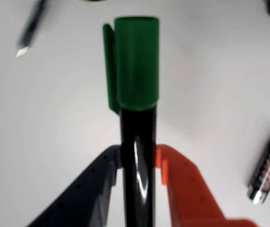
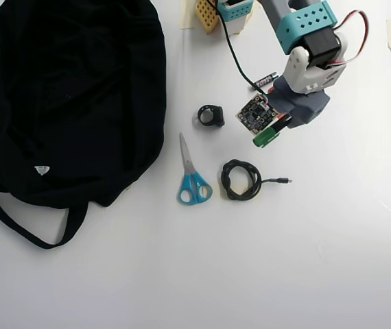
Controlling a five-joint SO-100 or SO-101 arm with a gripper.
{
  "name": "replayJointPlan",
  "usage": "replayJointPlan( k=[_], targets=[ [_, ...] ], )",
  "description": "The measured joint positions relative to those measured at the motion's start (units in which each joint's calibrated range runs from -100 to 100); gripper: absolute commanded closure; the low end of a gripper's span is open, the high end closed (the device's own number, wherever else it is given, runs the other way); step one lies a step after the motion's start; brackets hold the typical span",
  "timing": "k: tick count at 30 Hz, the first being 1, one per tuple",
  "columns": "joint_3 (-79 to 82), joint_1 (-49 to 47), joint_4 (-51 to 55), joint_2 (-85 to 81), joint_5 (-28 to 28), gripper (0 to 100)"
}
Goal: Put the green marker into the black bag
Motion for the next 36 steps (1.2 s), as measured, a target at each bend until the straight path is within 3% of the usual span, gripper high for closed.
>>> replayJointPlan(
  k=[8, 29, 36],
  targets=[
    [-1.18, 0.15, 0.52, -1.08, 9.04, 98],
    [-1.18, 5.73, 4.38, -5.65, 24.86, 98],
    [-1.26, 6.83, 10.99, -10.21, 26.57, 98]
  ],
)
